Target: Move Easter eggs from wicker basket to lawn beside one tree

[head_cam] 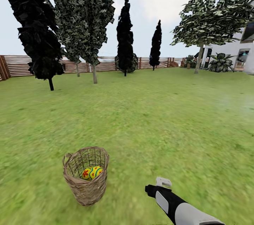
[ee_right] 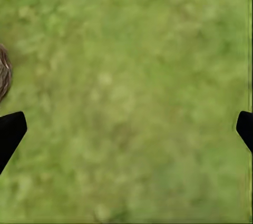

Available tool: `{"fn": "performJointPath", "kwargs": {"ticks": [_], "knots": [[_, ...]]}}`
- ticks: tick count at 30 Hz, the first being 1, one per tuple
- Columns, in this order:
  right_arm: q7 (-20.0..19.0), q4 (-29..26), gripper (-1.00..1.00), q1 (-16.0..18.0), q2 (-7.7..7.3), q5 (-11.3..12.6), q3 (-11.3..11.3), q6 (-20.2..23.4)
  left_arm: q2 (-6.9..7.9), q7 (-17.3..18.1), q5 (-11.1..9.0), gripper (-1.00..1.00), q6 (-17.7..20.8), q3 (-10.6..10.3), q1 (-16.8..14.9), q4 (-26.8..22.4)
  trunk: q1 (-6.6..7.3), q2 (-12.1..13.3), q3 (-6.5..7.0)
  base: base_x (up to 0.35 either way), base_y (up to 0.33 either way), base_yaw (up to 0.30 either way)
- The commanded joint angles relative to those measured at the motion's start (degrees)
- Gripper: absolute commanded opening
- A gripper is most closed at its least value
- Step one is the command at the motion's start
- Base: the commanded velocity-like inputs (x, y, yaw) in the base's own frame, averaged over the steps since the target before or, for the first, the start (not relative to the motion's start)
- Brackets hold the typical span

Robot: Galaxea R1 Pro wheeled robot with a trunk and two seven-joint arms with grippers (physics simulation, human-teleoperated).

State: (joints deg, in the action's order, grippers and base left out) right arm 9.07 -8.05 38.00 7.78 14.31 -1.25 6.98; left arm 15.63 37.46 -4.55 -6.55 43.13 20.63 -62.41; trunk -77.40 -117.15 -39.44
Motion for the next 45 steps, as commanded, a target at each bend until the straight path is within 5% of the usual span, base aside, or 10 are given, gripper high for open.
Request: {"fn": "performJointPath", "kwargs": {"ticks": [1,24,45], "knots": [[0.2,-0.1,1.0,0.0,0.02,0.3,-0.2,0.3,0.01,0.2,-0.4,1.0,0.1,0.0,0.0,0.0,0.01,0.0,0.02,-0.016,-0.237,-0.191],[0.1,-0.1,1.0,0.0,0.04,0.3,-0.2,0.3,0.01,0.1,-0.3,1.0,-1.3,0.0,0.0,0.3,0.01,0.0,1.52,0.013,-0.263,-0.196],[0.1,-0.1,1.0,0.0,0.06,0.3,-0.2,0.3,0.03,-1.3,-0.4,1.0,-2.0,0.0,-0.1,1.2,0.01,0.0,2.55,0.203,-0.204,-0.142]]}}
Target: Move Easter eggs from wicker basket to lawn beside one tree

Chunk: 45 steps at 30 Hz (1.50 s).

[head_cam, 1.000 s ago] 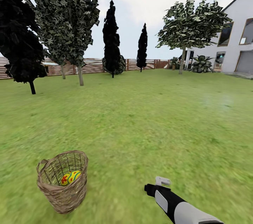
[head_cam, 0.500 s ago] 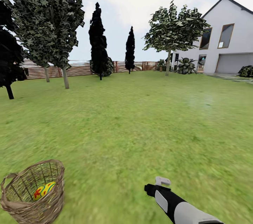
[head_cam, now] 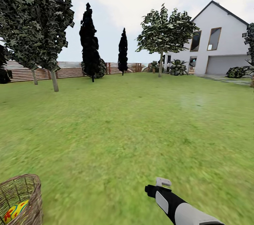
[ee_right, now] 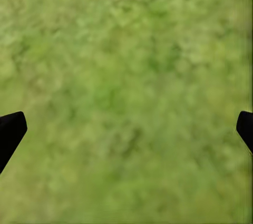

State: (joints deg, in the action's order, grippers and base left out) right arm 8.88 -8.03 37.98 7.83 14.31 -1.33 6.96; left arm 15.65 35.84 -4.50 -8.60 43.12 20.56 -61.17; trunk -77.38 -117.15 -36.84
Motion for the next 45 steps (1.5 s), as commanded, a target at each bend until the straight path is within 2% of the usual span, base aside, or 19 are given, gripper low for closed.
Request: {"fn": "performJointPath", "kwargs": {"ticks": [1,42,45], "knots": [[0.3,-0.1,1.0,0.0,0.01,0.3,-0.2,0.3,0.02,0.1,-0.4,1.0,0.1,0.0,0.0,0.0,-0.02,0.0,-0.05,0.209,-0.13,-0.012],[0.3,-0.1,1.0,0.0,-0.01,0.3,-0.2,0.3,-0.01,-0.4,-0.3,1.0,-1.3,0.0,0.0,0.7,-0.02,0.0,-0.03,0.191,-0.153,-0.001],[0.3,-0.1,1.0,0.0,-0.01,0.3,-0.2,0.3,-0.01,-1.4,-0.4,1.0,-1.3,0.0,0.0,0.8,-0.02,0.0,-0.03,0.196,-0.186,0.0]]}}
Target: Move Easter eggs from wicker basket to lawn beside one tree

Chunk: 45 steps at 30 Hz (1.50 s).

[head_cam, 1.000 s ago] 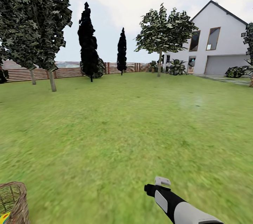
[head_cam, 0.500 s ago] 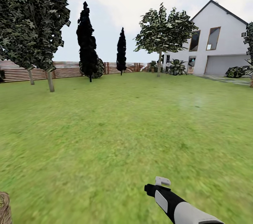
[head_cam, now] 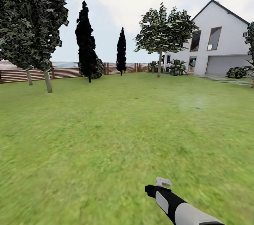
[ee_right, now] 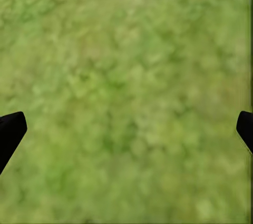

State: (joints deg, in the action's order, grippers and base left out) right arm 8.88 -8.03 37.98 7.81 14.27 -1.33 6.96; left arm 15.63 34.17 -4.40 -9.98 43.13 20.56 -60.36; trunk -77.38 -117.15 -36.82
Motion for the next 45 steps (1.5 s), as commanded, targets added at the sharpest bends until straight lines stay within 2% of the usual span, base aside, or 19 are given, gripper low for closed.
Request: {"fn": "performJointPath", "kwargs": {"ticks": [1,5,10,18,22,23,26,27,28,34,39,45], "knots": [[0.3,-0.1,1.0,0.0,0.01,0.3,-0.2,0.3,0.01,-0.2,-0.5,1.0,0.1,0.0,0.0,0.0,-0.01,0.0,-0.05,0.123,-0.122,0.0],[0.3,-0.1,1.0,0.0,0.01,0.3,-0.2,0.3,0.01,-2.6,-0.5,1.0,0.1,0.0,0.0,-0.1,-0.01,0.0,-0.05,0.07,-0.07,0.0],[0.3,-0.1,1.0,0.0,0.01,0.3,-0.2,0.3,0.01,-3.2,-0.5,1.0,0.1,0.0,0.0,-0.3,-0.01,0.0,-0.05,0.021,-0.02,0.0],[0.3,-0.1,1.0,0.0,-0.05,0.3,-0.1,0.3,0.01,-3.8,-0.4,1.0,0.1,0.0,0.0,0.0,1.74,3.2,1.38,0.004,-0.004,0.0],[0.3,-0.1,1.0,0.0,-0.1,0.3,-0.1,0.3,0.01,-6.3,2.6,1.0,0.0,-0.1,0.0,2.4,2.62,4.8,2.1,0.0,0.0,0.0],[0.3,-0.1,1.0,-0.1,-0.12,0.3,-0.1,0.3,0.01,-7.4,5.0,1.0,-0.2,-0.1,0.0,4.3,2.84,5.2,2.28,0.0,0.0,0.0],[0.3,-0.1,1.0,-0.1,-0.11,0.3,-0.1,0.3,0.01,-8.5,8.7,1.0,-0.9,0.0,-0.2,7.5,3.5,6.4,2.82,0.0,0.0,0.0],[0.3,-0.2,1.0,-0.1,-0.1,0.3,-0.1,0.3,0.01,-8.9,10.4,1.0,-1.4,0.1,-0.4,9.2,3.72,6.8,3.0,0.0,0.0,0.0],[0.3,-0.2,1.0,-0.1,-0.1,0.3,-0.1,0.3,0.01,-9.0,11.1,1.0,-1.5,0.1,-0.5,9.8,3.94,7.2,3.18,0.0,0.0,0.0],[0.3,-0.2,1.0,-0.1,-0.17,0.3,-0.1,0.3,0.01,-10.4,13.4,1.0,-2.1,0.0,-0.8,12.0,5.26,9.6,4.26,0.0,0.0,0.0],[0.3,-0.2,1.0,-0.1,-0.17,0.3,-0.1,0.3,0.01,-12.8,13.8,1.0,-2.2,-0.1,-0.8,13.0,6.36,11.6,5.15,0.0,0.0,0.0],[0.3,-0.2,1.0,-0.1,-0.17,0.3,-0.1,0.2,0.01,-13.6,14.1,1.0,-2.3,-0.3,-1.0,14.6,7.67,14.0,6.23,0.0,0.0,0.0]]}}
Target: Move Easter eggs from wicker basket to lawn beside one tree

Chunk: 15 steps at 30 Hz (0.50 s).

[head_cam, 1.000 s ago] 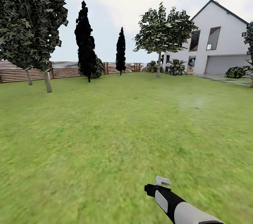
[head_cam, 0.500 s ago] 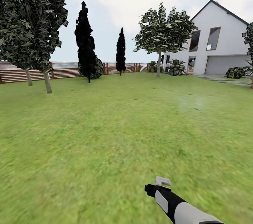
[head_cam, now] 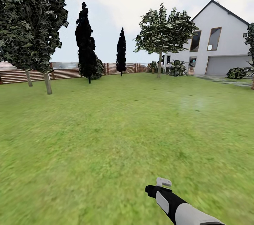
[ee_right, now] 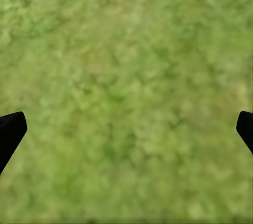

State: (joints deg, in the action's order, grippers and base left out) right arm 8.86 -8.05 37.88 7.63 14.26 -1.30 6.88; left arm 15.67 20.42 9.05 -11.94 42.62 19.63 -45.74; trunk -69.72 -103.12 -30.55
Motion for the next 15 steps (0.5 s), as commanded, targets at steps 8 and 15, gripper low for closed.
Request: {"fn": "performJointPath", "kwargs": {"ticks": [8,15], "knots": [[0.3,-0.1,1.0,-0.2,0.01,0.3,-0.2,-0.9,0.0,-0.6,2.6,1.0,-1.3,-0.2,-2.2,6.0,1.77,3.2,1.39,0.0,0.0,0.0],[0.0,-0.1,1.0,-0.6,0.09,0.3,-0.3,-1.2,-0.64,-2.7,11.2,1.0,-2.9,-0.2,-5.8,11.4,3.3,6.0,2.65,0.0,0.0,0.0]]}}
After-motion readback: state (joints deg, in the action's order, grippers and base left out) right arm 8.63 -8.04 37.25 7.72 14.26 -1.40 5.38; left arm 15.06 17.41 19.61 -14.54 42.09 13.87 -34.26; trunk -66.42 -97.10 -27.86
